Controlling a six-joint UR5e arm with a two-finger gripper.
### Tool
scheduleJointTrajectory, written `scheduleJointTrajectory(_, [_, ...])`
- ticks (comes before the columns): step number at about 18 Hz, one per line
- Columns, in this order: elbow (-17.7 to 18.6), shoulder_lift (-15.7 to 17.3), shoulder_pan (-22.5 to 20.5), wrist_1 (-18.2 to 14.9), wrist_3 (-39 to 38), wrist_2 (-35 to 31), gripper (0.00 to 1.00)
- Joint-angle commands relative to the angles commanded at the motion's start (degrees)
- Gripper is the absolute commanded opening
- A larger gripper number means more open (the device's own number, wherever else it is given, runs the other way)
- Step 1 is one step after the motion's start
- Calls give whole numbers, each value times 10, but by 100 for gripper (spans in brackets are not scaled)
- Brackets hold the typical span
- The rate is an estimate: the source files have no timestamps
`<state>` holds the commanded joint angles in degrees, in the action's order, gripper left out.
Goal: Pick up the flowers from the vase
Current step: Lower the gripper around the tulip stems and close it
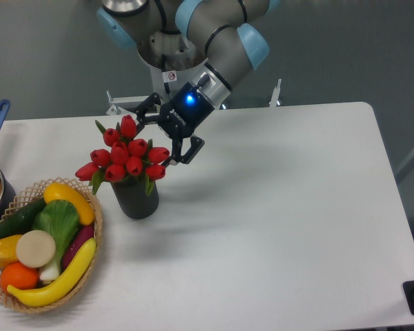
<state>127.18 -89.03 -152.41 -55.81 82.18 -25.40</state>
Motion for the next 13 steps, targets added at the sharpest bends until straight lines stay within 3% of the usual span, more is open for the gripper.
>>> scheduleJointTrajectory(9, [-7,-43,36,36,-3,22,98])
scheduleJointTrajectory(13, [-7,-42,37,36,-4,23,65])
